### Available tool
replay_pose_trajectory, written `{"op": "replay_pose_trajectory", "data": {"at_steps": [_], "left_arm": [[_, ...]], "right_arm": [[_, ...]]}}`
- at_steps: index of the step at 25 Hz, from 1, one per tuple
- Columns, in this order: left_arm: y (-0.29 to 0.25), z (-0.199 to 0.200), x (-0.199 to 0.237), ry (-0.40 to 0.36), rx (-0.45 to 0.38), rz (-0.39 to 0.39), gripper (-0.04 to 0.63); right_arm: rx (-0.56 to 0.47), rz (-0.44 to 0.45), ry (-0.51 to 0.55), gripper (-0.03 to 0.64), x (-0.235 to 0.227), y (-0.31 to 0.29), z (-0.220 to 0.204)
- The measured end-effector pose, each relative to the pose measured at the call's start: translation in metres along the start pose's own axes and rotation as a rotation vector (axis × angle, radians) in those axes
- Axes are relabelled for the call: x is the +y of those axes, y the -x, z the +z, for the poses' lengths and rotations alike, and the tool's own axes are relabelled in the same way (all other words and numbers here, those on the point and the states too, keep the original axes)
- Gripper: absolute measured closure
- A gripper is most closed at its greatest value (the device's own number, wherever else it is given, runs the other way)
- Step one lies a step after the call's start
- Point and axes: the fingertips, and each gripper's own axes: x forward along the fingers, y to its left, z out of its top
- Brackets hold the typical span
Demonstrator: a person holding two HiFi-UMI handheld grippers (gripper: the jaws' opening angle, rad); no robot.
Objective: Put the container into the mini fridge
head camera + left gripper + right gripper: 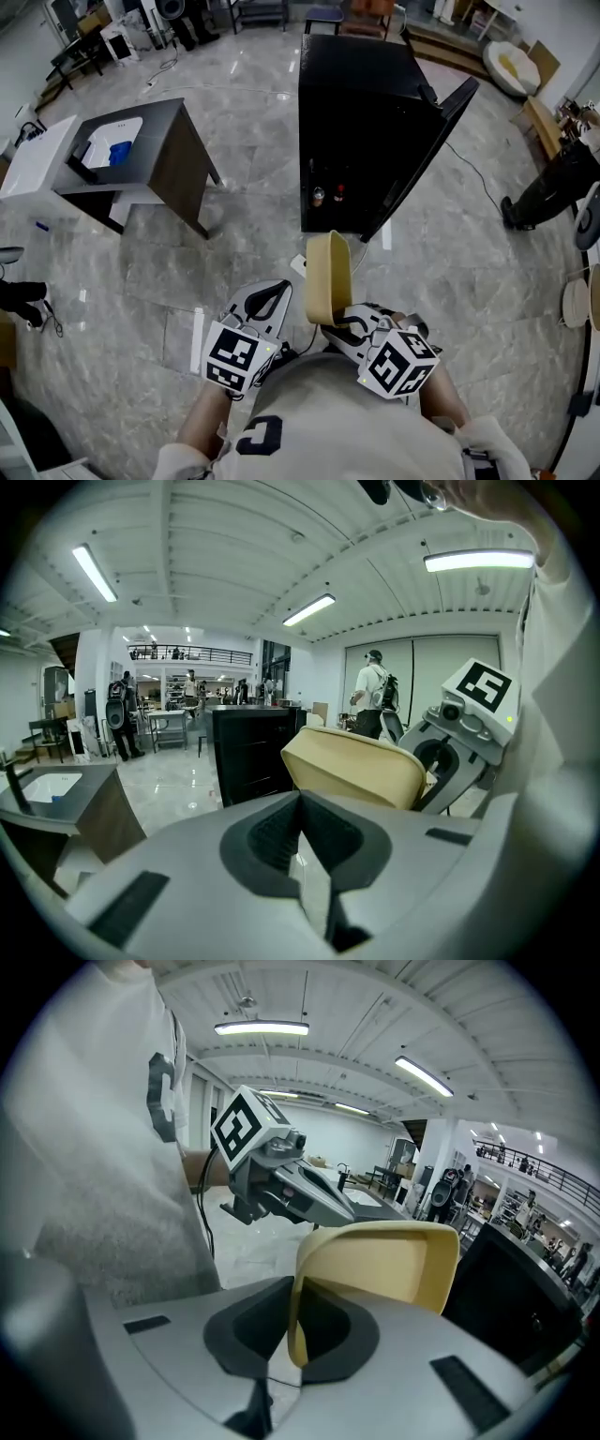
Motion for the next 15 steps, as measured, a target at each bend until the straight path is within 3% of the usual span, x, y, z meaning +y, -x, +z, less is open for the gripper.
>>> {"op": "replay_pose_trajectory", "data": {"at_steps": [15], "left_arm": [[-0.109,0.07,-0.03,0.022,-0.005,0.074,0.538]], "right_arm": [[0.039,0.085,0.123,0.584,-0.092,0.065,-0.072]]}}
